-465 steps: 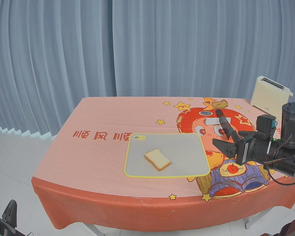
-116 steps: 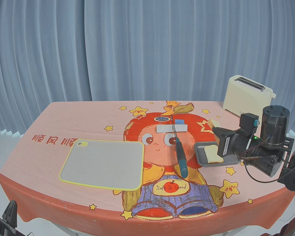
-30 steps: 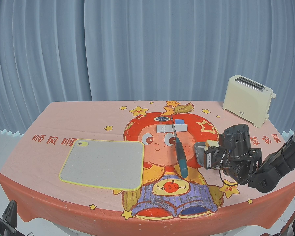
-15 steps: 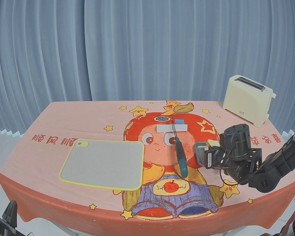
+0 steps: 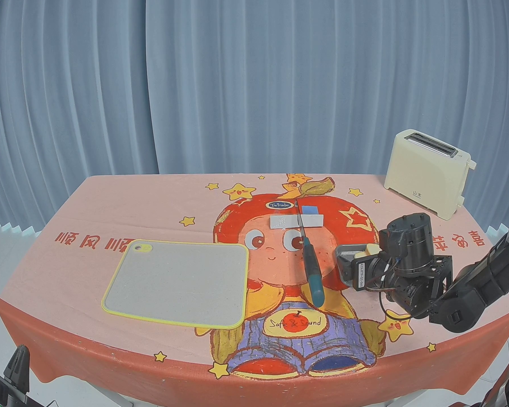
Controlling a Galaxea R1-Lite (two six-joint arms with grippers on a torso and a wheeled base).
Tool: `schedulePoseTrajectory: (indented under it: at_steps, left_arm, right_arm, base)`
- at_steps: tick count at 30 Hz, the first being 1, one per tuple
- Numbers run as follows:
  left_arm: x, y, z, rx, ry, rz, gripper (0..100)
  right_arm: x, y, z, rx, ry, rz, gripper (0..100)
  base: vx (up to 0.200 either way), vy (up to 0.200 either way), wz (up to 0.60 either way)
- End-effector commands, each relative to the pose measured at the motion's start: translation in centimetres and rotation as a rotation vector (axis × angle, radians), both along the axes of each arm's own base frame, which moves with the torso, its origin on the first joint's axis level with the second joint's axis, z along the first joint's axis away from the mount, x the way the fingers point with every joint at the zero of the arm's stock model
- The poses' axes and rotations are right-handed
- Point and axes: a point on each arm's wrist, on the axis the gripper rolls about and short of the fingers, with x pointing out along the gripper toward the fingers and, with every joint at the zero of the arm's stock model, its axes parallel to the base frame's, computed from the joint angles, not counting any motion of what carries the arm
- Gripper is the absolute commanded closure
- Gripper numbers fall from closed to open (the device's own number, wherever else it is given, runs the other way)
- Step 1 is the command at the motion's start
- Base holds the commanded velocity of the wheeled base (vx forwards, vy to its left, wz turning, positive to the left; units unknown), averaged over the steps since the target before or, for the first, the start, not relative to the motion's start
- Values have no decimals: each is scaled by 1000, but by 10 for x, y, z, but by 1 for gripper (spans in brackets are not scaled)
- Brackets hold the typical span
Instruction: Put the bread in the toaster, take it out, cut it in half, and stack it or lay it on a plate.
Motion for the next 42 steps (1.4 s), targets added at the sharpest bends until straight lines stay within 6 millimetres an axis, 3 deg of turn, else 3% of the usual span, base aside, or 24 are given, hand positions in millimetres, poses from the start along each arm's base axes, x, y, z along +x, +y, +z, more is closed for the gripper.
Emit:
schedulePoseTrajectory:
  at_steps: [1, 27, 42]
  left_arm:
    - [1, 0, -5, 0, 19, 1, 100]
    - [1, 0, -5, 0, 19, 1, 100]
    - [1, 0, -5, 0, 19, 1, 100]
  right_arm:
    - [0, 1, 1, 2, -2, 3, 0]
    - [5, -2, 7, 26, -28, -10, 0]
    - [29, -34, 20, 87, -61, -78, 0]
  base:
    - [0, 0, 0]
    - [0, 0, 0]
    - [0, 0, 0]
